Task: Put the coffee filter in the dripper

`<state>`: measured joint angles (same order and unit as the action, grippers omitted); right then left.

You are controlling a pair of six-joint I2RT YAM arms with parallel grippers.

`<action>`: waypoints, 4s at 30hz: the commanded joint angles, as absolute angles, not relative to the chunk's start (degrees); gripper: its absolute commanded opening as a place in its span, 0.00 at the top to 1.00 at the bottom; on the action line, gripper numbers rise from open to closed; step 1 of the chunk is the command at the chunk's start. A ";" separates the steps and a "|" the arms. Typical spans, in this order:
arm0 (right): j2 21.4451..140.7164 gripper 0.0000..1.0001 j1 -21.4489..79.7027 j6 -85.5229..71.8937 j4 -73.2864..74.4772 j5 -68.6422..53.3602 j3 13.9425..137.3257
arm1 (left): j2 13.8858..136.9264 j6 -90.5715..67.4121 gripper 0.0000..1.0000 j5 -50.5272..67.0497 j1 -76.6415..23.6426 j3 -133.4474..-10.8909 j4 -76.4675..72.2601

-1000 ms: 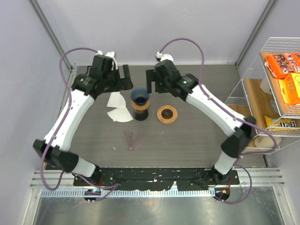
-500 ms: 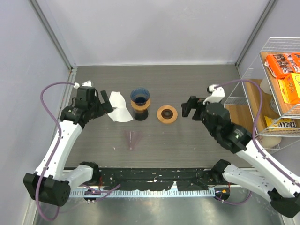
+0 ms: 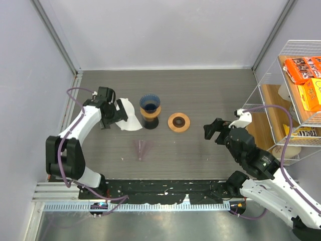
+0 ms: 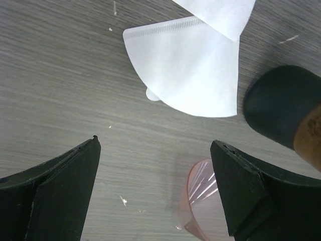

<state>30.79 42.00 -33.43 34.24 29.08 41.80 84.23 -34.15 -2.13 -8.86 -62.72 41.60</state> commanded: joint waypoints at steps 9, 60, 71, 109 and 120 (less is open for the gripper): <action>32.43 0.05 42.01 -37.35 36.83 30.32 40.43 | 96.06 -35.60 0.03 1.30 -8.61 -69.69 39.55; 24.70 0.05 42.01 -29.88 37.79 39.02 41.66 | 108.01 -55.99 0.31 -4.92 -13.18 -72.42 44.48; 24.00 0.05 42.01 -30.41 40.16 40.17 42.10 | 111.71 -55.20 0.42 -5.01 -13.18 -77.08 46.14; 23.55 0.05 42.01 -29.88 40.43 42.45 41.04 | 103.19 -47.02 0.65 -9.66 -13.01 -76.63 44.99; 25.23 0.05 42.01 -28.83 39.20 46.13 41.75 | 114.86 -48.08 0.25 -7.57 -11.25 -88.23 48.34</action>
